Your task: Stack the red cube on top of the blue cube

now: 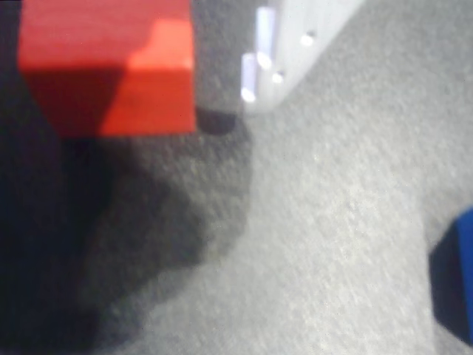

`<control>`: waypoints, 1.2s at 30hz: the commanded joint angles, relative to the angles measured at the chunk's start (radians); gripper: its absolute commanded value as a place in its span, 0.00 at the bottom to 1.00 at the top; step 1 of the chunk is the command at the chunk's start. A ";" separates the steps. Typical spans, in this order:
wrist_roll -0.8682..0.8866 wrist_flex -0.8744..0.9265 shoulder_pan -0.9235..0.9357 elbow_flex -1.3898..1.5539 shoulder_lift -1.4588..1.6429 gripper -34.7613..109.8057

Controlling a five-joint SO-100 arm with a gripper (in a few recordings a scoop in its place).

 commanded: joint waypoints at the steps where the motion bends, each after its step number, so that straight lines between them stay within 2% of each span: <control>1: 0.014 -0.034 -0.005 0.025 0.072 0.43; 12: 0.018 -0.143 0.002 0.160 0.118 0.42; 19: 0.026 -0.158 0.005 0.186 0.143 0.33; 27: 0.031 -0.163 0.008 0.193 0.155 0.24; 33: 0.041 -0.144 0.008 0.193 0.199 0.24; 36: 0.052 -0.061 0.008 0.149 0.233 0.24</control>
